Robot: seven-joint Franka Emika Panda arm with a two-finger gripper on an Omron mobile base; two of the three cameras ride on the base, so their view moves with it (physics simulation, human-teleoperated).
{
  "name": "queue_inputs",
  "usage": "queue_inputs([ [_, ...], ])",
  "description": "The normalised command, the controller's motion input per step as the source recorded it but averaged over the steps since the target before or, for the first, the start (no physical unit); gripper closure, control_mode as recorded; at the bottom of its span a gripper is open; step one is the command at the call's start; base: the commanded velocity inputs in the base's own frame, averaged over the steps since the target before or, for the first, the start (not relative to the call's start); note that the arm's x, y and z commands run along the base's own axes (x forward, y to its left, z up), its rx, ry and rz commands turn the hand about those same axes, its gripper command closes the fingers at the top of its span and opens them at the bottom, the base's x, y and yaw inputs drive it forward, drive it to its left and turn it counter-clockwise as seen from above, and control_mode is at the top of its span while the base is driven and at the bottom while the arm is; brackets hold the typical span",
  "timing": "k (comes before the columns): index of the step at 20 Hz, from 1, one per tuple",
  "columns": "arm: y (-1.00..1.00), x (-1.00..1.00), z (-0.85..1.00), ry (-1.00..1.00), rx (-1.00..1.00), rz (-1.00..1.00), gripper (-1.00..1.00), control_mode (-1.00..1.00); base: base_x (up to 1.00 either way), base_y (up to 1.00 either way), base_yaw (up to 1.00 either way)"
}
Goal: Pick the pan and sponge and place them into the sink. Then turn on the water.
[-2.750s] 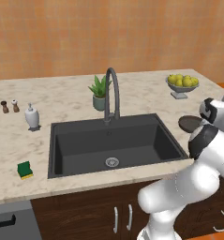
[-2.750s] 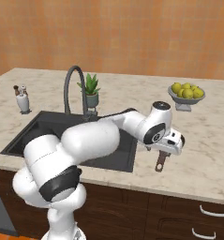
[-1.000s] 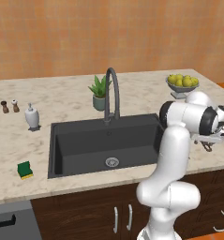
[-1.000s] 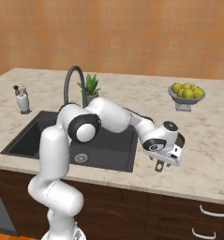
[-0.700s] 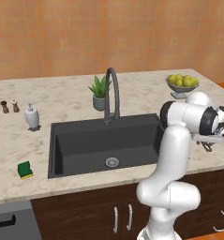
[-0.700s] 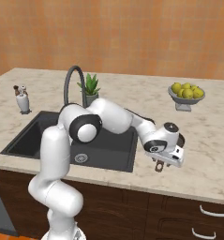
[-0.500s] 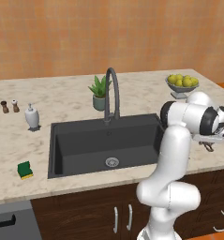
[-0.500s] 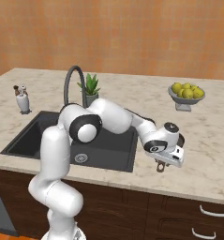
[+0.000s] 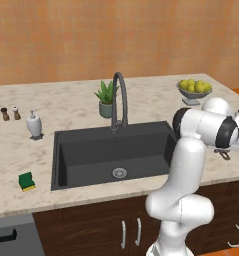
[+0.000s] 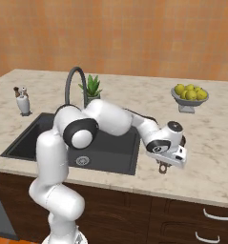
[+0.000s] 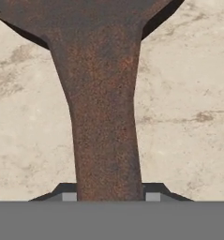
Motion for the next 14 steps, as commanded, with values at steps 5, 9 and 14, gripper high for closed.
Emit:
queue_inputs([
  [5, 0.19, -0.28, 0.66, 0.00, -0.02, 0.24, 1.00, -1.00, 0.00, 0.00, 0.00],
  [9, 0.80, -0.22, 0.47, -0.06, -0.06, 0.26, 1.00, -1.00, 0.00, 0.00, 0.00],
  [14, 0.81, -0.06, 0.12, -0.11, -0.02, 0.38, 1.00, -1.00, 0.00, 0.00, 0.00],
])
